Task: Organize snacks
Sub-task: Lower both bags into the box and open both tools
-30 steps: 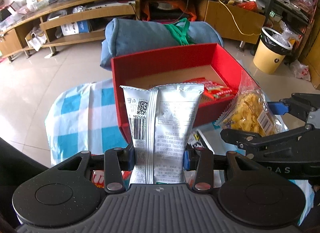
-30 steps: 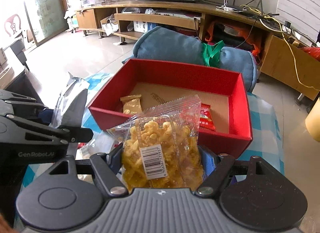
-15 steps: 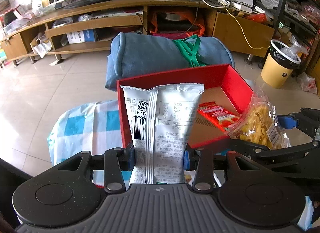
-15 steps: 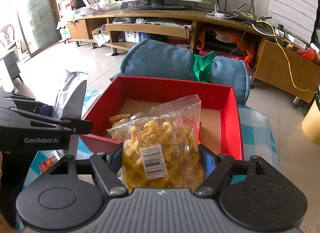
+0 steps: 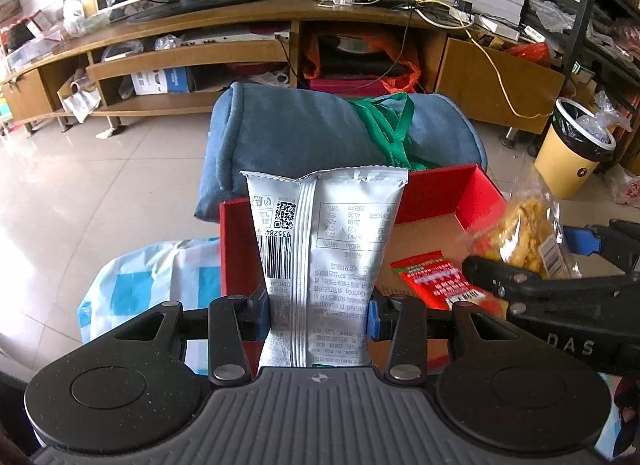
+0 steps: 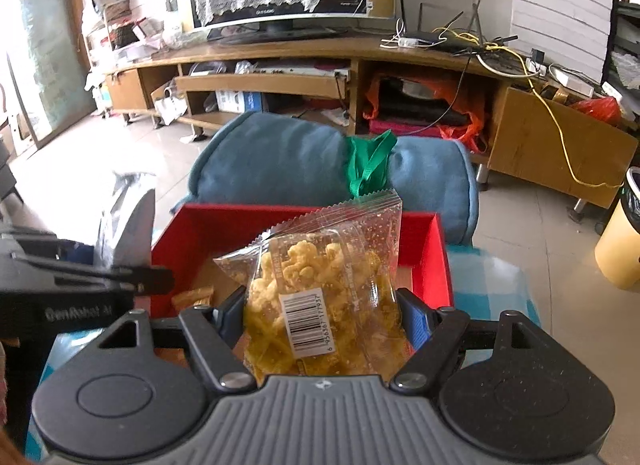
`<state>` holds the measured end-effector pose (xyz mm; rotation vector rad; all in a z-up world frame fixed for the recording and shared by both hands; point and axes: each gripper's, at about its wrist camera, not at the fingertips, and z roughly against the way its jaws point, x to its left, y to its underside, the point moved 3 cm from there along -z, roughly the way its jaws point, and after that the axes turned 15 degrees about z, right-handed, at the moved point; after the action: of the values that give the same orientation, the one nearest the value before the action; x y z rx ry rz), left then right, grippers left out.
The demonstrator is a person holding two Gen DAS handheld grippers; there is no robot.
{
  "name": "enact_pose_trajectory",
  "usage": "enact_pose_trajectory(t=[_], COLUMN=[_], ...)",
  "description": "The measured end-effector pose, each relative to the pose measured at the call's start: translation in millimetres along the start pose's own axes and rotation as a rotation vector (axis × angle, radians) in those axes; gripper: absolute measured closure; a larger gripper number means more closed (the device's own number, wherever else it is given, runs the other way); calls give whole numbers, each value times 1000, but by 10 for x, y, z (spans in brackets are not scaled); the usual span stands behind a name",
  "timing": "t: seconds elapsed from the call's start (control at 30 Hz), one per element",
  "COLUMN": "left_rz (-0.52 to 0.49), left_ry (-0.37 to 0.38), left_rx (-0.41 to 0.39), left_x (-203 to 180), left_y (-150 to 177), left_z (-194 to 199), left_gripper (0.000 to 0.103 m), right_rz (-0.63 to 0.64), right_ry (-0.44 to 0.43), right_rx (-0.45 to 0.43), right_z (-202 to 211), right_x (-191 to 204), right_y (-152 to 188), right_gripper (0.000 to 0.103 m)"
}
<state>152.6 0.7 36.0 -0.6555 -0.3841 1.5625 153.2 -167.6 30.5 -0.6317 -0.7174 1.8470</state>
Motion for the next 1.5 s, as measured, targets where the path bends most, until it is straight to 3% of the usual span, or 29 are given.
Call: enact_pose_trajectory(t=[0.8, 1.0, 1.13, 1.5], left_rz=[16, 4, -2, -3], left_ry=[-76, -81, -82, -81], left_rx=[88, 84, 67, 46], left_x=[57, 39, 25, 24], left_y=[21, 38, 24, 16], left_z=[-603, -604, -563, -450], left_gripper=[51, 47, 39, 34], right_rz=[-30, -32, -38, -57], right_ry=[-43, -43, -34, -13], right_rx=[72, 65, 52, 32], right_z=[-775, -775, -735, -569], right_x=[-92, -89, -106, -132], right_y=[101, 104, 81, 34], right_gripper=[28, 28, 28, 28])
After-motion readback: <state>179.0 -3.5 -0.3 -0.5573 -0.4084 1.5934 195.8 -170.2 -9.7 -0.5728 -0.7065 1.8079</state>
